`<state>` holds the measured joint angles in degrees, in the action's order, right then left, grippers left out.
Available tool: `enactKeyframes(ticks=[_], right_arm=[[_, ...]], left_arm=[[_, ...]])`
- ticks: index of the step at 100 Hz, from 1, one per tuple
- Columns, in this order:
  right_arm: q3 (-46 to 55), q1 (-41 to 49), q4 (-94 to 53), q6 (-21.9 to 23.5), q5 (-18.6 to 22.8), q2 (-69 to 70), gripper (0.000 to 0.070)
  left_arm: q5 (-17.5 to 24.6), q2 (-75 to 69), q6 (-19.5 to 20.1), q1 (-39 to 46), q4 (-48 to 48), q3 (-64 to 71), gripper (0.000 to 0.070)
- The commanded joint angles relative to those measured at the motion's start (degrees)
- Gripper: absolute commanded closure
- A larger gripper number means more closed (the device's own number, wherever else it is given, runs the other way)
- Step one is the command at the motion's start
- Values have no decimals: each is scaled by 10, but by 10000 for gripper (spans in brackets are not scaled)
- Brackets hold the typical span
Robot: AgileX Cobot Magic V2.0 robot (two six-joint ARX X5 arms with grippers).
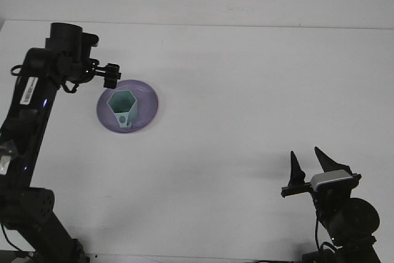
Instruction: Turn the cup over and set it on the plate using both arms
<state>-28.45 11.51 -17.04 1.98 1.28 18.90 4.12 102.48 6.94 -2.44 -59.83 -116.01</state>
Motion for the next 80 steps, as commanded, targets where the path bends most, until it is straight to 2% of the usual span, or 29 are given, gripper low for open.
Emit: enactKeyframes(ticks=[1,11,21,35,47,59,80], right_arm=[[1,0,3,8,-3,3,288],[1,0,3,8,-3,3,288],[1,0,3,8,-4,3,288],[1,0,3,8,-15,3,288],[1,0,3,7,-18,3,288],[1,0,3,6,-27,3,288],[1,0,5,-1,-46,3,288]], left_arm=[[-3,-22,-8,8,-13,-16,243],[4,-72,-16,24,-26,-16,481],[29,-126,-16,39,-31,-13,700],[48,-215,-11,50,-27,37,688],[48,-314,-3,55,22,159,688],[48,-431,-7,55,127,334,688],[54,-645,-49,53,349,658,688]])
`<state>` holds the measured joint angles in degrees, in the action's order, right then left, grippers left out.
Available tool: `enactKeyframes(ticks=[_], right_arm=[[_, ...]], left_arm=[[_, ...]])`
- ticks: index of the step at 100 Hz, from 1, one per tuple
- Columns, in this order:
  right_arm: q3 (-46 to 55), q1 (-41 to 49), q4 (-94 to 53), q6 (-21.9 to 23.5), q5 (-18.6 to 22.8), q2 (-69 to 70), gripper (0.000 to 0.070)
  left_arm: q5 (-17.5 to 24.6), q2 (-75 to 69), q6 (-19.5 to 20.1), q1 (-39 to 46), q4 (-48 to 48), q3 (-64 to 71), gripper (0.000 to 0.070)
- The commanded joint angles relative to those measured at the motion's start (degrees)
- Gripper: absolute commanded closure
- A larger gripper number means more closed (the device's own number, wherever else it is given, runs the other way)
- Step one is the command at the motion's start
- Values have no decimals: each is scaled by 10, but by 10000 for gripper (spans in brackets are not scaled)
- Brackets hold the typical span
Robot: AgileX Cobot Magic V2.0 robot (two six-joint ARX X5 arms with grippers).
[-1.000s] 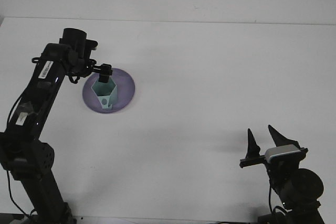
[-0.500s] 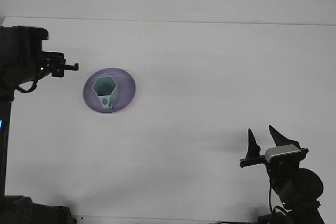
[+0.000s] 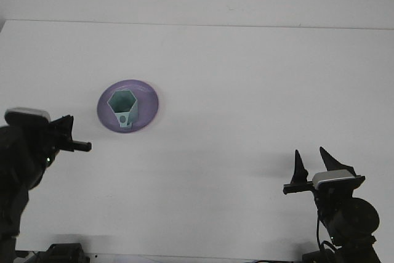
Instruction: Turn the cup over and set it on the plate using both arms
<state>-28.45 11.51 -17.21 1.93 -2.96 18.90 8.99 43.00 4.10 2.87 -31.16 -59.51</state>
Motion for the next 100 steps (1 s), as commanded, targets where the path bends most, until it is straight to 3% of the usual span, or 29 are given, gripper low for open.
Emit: enactKeyframes(ticks=[1,16,31,100], right_arm=[[1,0,7,-1,-4,3,288],[1,0,12,-7,-5,3,288],[1,0,14,-17,-12,3,288],[1,0,14,-17,-16,3,287]], left_arm=[[6,-60,-20,0,71,107,688],[7,-182,-44,0,185,268,688],[2,-253,-56,0,238,327,688],[-11,-263,-63,0,252,328,685]])
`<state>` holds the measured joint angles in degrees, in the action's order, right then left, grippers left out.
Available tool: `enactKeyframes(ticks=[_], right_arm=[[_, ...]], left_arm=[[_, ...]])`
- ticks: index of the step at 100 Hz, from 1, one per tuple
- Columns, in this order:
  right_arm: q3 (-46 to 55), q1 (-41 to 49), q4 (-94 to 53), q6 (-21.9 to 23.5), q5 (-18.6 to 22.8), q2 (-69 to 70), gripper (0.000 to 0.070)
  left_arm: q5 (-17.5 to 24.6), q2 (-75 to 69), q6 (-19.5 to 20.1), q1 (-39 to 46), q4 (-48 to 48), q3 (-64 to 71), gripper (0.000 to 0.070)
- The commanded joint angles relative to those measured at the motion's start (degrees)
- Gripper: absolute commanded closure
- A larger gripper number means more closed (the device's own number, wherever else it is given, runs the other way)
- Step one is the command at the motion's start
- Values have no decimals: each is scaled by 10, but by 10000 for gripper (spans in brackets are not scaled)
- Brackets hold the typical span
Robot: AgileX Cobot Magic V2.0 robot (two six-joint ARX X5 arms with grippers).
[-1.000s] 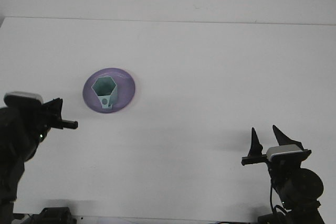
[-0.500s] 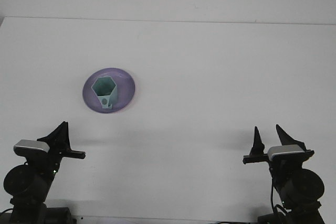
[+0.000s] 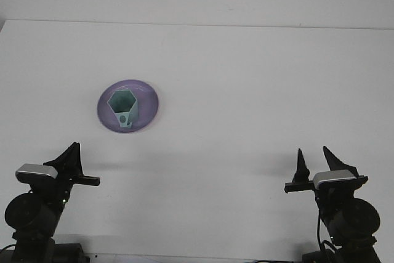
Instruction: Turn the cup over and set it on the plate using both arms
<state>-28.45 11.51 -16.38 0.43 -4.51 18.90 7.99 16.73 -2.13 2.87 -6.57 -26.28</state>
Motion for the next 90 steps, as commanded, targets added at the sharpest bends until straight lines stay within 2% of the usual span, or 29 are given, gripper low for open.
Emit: enactKeyframes(ticks=[1,24,35,43,51,90], right_arm=[[1,0,5,-2,0,3,287],[1,0,5,-2,0,3,287],[1,0,5,-2,0,3,287],[1,0,5,-2,0,3,287],[1,0,5,-2,0,3,287],[1,0,5,-2,0,3,287]], left_arm=[[-1,0,-1,0,6,-4,685],[-1,-5,0,-2,12,0,685],[-11,-55,29,-4,94,60,686],[-16,-96,30,-12,169,127,686],[-16,-120,27,-21,200,179,686],[-32,-166,25,-33,197,255,686]])
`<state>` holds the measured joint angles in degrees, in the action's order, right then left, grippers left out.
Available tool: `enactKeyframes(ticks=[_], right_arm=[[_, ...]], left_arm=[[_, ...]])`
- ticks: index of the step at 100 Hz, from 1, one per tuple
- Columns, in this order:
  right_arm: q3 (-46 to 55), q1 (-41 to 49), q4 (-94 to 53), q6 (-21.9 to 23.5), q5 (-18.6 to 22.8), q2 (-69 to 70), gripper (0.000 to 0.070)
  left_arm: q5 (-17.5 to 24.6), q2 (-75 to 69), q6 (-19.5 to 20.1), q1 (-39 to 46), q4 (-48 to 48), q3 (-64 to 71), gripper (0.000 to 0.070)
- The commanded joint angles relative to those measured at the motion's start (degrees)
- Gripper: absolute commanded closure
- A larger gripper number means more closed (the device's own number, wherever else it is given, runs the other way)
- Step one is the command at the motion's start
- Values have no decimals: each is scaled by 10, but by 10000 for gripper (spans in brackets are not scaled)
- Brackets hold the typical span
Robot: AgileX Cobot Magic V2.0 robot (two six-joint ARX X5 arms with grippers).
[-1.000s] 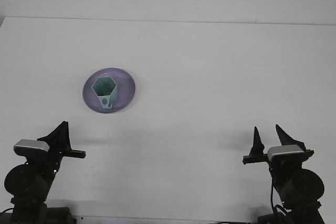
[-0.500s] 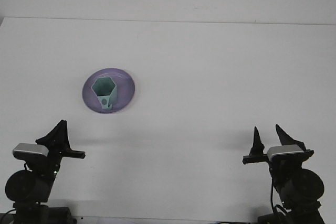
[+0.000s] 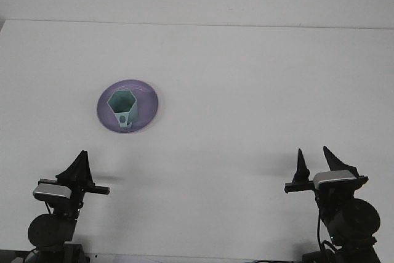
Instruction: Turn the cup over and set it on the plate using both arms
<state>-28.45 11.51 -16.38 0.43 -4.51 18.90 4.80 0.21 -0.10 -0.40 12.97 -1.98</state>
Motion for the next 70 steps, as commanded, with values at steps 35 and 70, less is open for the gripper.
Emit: enactKeyframes(ticks=[35,70], right_arm=[[1,0,5,-2,0,3,287],[1,0,5,-2,0,3,287]], left_arm=[[0,1,-2,0,2,12,685],[0,1,-2,0,2,12,686]])
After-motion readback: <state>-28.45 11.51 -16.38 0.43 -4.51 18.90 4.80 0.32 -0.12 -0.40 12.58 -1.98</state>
